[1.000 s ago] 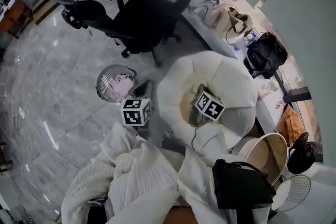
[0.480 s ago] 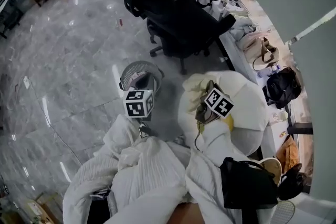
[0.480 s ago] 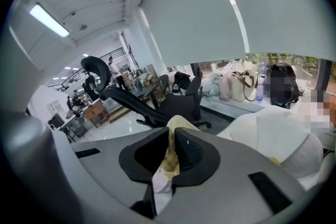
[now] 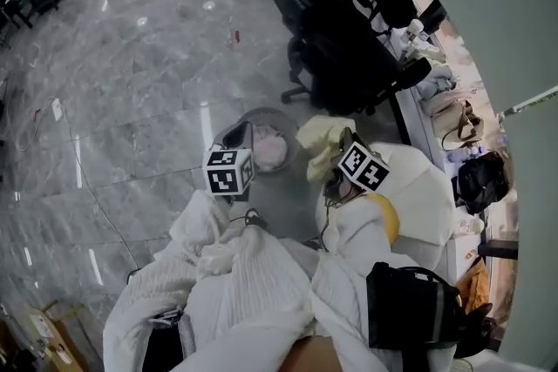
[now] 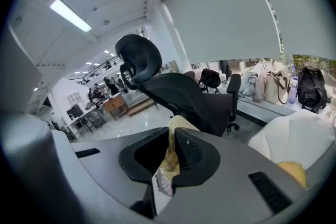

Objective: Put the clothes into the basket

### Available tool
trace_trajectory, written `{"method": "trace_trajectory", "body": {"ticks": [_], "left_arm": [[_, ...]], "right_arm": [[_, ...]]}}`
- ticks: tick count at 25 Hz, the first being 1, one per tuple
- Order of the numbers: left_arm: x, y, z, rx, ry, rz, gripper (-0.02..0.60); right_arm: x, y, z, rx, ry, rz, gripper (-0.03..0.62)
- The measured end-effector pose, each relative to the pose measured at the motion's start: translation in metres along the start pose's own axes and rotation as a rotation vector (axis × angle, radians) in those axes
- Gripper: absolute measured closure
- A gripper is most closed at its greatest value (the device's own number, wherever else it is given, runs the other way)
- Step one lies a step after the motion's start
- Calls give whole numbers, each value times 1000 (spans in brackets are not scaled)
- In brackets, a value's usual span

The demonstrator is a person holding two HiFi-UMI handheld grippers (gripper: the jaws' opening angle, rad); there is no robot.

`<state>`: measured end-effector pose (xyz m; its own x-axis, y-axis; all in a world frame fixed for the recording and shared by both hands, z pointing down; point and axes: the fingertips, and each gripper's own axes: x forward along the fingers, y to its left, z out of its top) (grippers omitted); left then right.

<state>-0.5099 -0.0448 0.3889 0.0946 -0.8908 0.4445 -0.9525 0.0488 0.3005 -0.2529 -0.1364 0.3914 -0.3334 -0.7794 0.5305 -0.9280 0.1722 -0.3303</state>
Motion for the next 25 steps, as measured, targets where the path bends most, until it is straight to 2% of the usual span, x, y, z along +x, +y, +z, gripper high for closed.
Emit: {"method": "trace_trajectory", "body": {"ticks": [4,9,15,18,25], "left_arm": [[-14,41,3,-26,-9,51,575],[-30,69,4,-78,-32,110,575],[-32,85,-11,-87,1,134,575],[-27,88,-20,-115,16,136,575],[3,102,-42,-94,80,133,575]], "right_arm": [[17,53,-9,-37,24,69,549],[34,98,-26,-89,75,138,549],[50,129,-55,-75,132,202,549],[56,132,-68,-94,165,201,549],[97,134,-97,-96,235,190,549]]}}
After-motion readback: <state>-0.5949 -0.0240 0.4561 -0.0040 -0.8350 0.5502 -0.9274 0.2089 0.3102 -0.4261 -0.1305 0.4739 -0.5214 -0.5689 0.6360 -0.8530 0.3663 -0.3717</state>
